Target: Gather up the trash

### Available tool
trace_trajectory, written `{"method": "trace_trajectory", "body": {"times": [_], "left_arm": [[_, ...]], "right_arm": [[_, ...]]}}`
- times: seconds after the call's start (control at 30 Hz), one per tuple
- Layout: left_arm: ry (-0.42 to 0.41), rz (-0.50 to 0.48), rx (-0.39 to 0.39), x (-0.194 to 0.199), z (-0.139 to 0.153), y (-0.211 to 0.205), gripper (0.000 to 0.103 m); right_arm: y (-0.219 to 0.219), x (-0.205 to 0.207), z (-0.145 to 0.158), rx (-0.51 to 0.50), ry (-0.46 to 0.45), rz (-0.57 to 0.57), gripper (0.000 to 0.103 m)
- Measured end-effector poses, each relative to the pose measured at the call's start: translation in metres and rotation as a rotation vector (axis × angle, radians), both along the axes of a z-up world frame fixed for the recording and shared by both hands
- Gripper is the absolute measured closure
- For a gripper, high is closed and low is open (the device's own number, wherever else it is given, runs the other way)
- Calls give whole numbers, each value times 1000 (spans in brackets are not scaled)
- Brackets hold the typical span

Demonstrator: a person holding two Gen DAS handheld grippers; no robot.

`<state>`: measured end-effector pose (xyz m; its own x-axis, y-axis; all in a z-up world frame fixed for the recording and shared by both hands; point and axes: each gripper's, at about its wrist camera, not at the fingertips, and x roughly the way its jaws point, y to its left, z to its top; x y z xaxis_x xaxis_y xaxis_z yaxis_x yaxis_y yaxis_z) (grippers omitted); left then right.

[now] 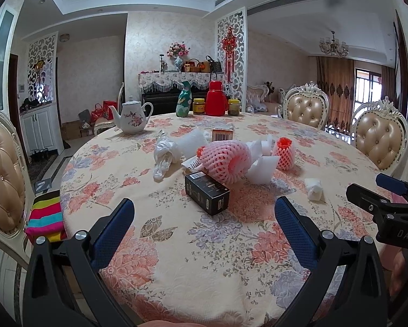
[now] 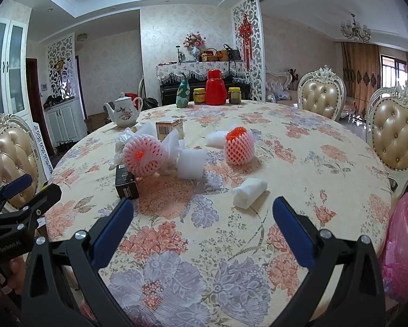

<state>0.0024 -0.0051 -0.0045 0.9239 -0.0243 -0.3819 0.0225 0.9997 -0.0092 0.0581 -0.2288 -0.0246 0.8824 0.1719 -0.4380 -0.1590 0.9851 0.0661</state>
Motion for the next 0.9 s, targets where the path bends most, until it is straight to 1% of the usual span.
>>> {"method": "trace_trajectory", "body": {"times": [0.9], "left_arm": [[3,-1,-4,-1,-2,1,6]], "right_arm": [[-1,0,1,6,5,-4,4]]}}
